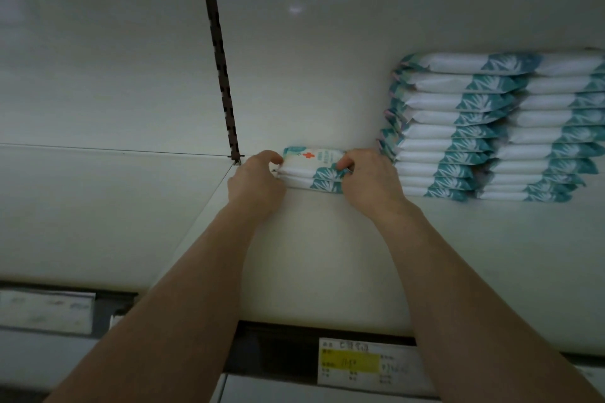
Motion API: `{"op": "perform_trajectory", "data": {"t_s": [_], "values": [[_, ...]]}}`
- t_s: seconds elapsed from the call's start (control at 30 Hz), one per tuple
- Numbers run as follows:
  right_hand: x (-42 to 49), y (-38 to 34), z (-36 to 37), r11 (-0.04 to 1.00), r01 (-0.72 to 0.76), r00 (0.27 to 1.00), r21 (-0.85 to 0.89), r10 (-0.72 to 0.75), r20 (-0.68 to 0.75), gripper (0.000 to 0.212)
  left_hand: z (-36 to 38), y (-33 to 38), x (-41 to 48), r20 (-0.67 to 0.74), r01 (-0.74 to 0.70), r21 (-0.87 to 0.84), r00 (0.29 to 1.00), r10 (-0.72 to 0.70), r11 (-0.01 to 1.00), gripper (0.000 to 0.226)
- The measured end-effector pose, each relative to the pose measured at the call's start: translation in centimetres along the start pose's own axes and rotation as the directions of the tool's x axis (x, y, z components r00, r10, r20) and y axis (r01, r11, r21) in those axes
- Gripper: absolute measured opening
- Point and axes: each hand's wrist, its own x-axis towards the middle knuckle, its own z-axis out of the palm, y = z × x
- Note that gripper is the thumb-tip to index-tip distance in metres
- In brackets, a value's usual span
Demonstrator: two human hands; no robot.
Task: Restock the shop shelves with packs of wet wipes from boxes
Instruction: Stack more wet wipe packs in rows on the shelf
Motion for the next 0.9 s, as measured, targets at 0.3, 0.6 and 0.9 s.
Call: {"op": "perform_trajectory", "data": {"t_s": [0.3,0.6,0.9], "values": [[0.07,0.37,0.02,1.0,0.0,1.0,0.016,-0.001,0.003,0.033,0.08,0.28,-0.35,0.051,-0.137,0.152,0.99,0.13,0.979,0.063],[-0.03,0.5,-0.39,0.999,-0.046,0.994,0.025,0.048,-0.099,0.03,0.35,0.24,-0.21,0.036,-0.068,0.062,0.997,0.065,0.996,0.053],[-0.71,0.28,-0.64,0.999,0.007,0.999,-0.04,-0.005,0.044,0.021,-0.12,0.65,-0.43,0.117,-0.072,0.064,0.991,0.064,0.995,0.059]]}}
